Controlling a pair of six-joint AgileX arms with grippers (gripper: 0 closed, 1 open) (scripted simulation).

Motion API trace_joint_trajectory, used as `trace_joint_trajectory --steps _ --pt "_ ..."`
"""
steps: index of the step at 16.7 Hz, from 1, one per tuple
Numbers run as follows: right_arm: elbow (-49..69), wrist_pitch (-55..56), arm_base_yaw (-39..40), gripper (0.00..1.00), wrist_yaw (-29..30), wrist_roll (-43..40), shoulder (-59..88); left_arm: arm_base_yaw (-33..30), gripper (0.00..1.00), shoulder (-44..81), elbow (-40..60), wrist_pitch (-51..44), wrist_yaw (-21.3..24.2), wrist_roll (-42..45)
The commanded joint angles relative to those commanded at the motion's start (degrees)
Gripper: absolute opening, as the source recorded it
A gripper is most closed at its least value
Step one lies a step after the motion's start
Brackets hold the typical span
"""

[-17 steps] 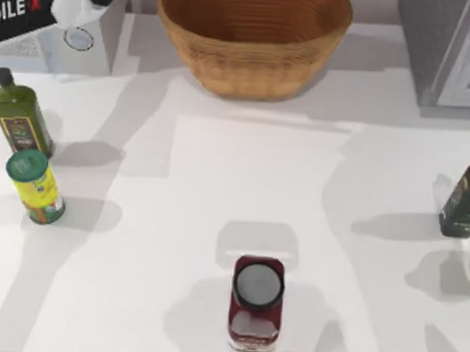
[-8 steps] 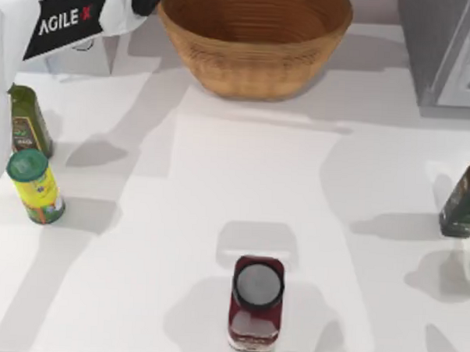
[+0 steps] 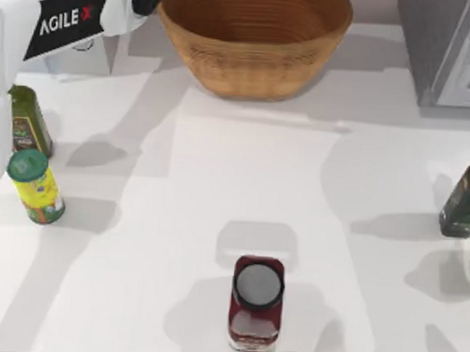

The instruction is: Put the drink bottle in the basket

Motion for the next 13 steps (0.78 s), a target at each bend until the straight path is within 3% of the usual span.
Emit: trace_joint_trajectory --steps 7,13 --pt "0.0 0.0 0.0 1.0 0.0 0.0 0.0 0.0 0.98 0.0 0.0 0.0 0.0 0.0" --pt "0.0 0.0 0.0 1.0 0.0 0.0 0.0 0.0 1.0 0.0 0.0 0.0 0.0 0.0"
